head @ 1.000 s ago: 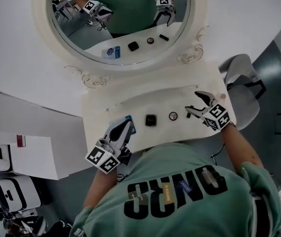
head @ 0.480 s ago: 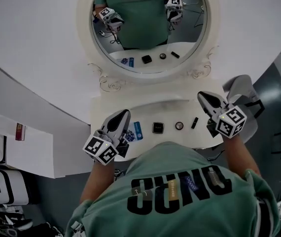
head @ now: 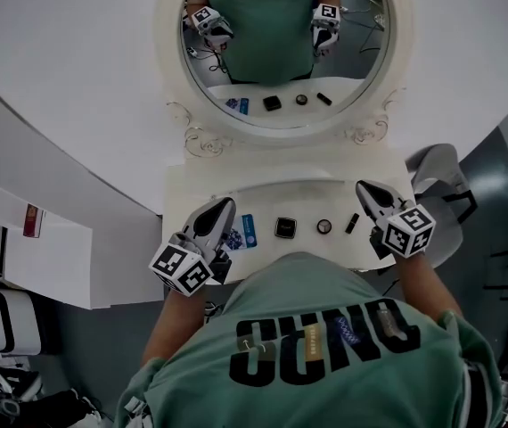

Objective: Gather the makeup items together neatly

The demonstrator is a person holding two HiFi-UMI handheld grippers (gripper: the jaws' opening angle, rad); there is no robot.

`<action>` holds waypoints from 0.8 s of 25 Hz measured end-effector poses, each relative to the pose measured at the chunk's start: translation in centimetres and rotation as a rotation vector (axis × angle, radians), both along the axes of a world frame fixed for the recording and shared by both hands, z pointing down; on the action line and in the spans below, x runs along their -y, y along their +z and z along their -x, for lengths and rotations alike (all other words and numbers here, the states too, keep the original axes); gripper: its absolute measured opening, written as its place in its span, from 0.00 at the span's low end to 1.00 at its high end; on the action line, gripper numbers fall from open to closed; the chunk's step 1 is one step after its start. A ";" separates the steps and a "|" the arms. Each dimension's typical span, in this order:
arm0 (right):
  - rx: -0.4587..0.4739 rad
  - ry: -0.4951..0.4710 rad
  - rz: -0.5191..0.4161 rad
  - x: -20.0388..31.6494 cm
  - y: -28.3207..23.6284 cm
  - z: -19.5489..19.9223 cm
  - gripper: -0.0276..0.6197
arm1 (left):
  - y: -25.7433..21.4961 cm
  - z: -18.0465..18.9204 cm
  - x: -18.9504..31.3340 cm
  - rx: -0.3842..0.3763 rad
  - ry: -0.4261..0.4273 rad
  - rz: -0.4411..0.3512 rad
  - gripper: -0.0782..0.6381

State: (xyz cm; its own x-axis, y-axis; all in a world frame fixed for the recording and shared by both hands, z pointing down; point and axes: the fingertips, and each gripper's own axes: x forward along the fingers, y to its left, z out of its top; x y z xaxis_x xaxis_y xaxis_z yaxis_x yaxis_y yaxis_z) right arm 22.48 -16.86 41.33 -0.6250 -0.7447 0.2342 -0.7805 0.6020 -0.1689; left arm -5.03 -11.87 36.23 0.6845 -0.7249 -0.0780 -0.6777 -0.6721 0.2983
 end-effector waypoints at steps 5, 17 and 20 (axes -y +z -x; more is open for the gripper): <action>-0.021 -0.016 -0.015 0.2 -0.2 0.1 0.03 | 0.2 -0.4 0.1 -0.002 -0.001 0.003 0.12; -0.041 -0.033 -0.010 0.1 0.3 -0.2 0.03 | 0.6 -0.9 0.2 -0.001 0.011 0.005 0.12; -0.046 -0.040 -0.010 0.1 0.3 0.0 0.03 | 0.6 -1.0 0.3 -0.001 0.012 0.012 0.12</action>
